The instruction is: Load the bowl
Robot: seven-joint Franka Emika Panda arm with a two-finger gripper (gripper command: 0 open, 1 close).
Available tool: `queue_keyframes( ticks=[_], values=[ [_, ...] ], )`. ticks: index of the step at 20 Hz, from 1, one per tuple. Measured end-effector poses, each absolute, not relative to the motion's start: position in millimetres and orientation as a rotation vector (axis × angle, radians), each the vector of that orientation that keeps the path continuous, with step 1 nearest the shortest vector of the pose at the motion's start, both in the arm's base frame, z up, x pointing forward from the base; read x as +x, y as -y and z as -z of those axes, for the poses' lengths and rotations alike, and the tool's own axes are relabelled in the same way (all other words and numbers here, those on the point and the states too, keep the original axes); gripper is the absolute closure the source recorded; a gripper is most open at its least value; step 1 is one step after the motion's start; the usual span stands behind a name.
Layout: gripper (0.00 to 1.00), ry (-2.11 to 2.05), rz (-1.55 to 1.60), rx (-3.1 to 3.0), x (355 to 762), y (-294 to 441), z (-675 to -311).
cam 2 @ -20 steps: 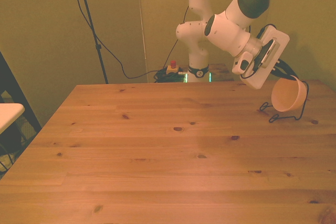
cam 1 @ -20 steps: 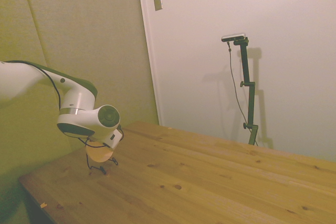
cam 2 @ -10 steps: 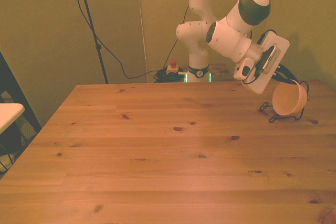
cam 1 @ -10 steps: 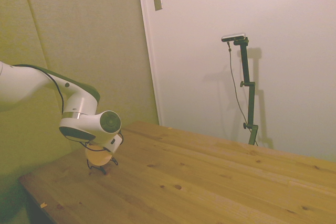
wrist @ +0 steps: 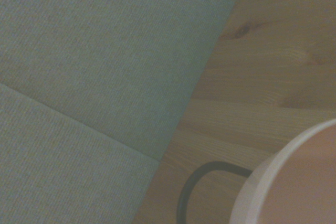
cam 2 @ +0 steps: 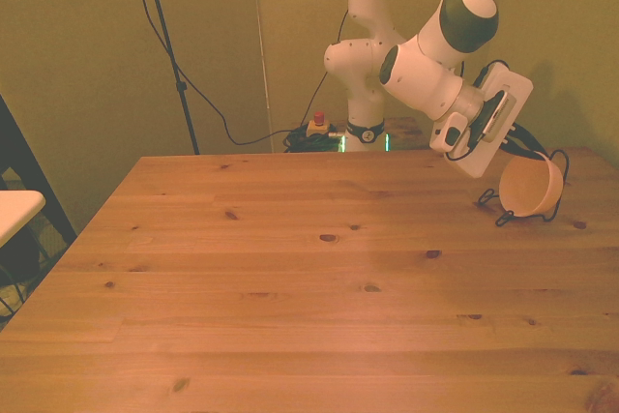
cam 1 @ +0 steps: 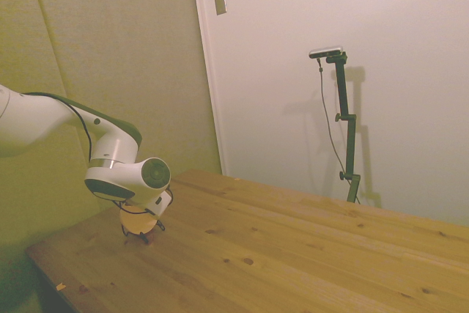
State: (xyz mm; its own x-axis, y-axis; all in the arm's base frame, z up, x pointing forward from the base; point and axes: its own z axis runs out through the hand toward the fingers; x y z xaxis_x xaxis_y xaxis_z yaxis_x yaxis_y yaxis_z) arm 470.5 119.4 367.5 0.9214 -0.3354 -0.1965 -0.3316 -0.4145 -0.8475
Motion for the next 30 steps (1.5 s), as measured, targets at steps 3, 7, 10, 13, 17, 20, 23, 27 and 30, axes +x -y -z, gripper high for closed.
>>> queue_keyframes(
  ticks=[3, 7, 10, 13, 17, 20, 23, 27, 30],
  values=[
    [0.0, -0.472, 0.007, -2.027, 470, -120, -367],
    [0.0, -0.467, 0.006, -2.022, 466, -120, -365],
    [0.0, -0.454, 0.013, -2.018, 460, -119, -371],
    [0.0, -0.456, 0.041, -2.012, 451, -110, -381],
    [0.0, -0.482, 0.109, -2.026, 433, -77, -400],
    [0.0, -0.553, 0.169, -2.076, 415, -47, -421],
    [0.0, -0.648, 0.202, -2.136, 392, -27, -439],
    [0.0, -0.769, 0.238, -2.221, 368, -8, -455],
    [0.0, -0.852, 0.27, -2.3, 347, -6, -464]
  ],
)
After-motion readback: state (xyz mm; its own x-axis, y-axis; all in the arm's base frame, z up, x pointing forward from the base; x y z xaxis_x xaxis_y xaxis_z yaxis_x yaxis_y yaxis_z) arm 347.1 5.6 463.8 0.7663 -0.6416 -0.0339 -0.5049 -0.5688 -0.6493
